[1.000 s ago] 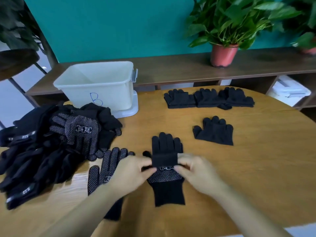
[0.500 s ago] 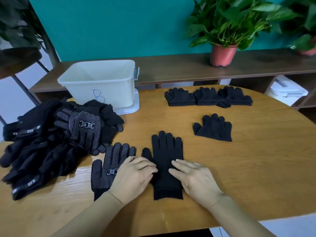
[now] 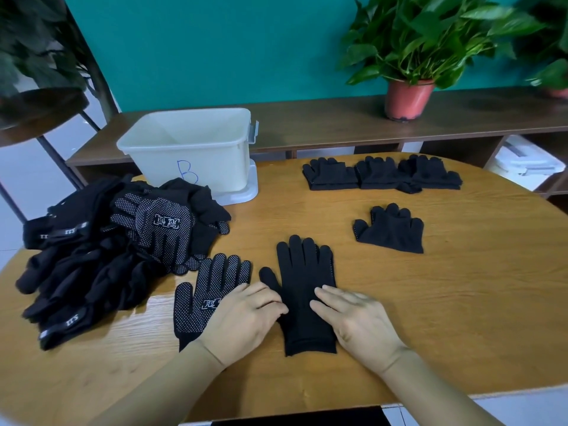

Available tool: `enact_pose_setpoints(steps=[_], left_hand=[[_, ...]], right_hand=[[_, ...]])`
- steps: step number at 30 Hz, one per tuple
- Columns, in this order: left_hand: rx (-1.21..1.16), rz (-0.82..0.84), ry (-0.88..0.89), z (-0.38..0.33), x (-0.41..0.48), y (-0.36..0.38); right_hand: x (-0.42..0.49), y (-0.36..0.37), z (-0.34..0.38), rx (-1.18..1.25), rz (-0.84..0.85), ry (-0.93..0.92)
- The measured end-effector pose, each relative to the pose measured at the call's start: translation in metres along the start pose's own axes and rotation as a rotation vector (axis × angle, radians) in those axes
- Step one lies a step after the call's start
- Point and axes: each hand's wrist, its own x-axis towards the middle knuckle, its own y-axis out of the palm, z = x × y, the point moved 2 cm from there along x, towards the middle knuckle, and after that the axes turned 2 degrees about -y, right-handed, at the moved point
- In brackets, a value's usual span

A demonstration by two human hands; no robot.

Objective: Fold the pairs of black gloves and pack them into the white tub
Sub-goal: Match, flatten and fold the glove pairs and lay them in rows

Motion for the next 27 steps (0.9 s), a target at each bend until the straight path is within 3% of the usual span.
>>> enact_pose_setpoints(steps=[7,16,27], left_hand=[[-0.021,0.023,-0.024,0.000,0.002,-0.002],[-0.081,0.047,-0.094,-0.005,0.000,-0.003],[-0.078,0.132,0.074,-0.002,0.003,-0.004]], right_hand=[[-0.005,-0.004,0.000,-0.049,-0.106,-0.069],[-0.008,-0.008,0.007,-0.050,-0.071,-0.121],[-0.010,-0.009,0.002,-0.009,0.001,-0.059]])
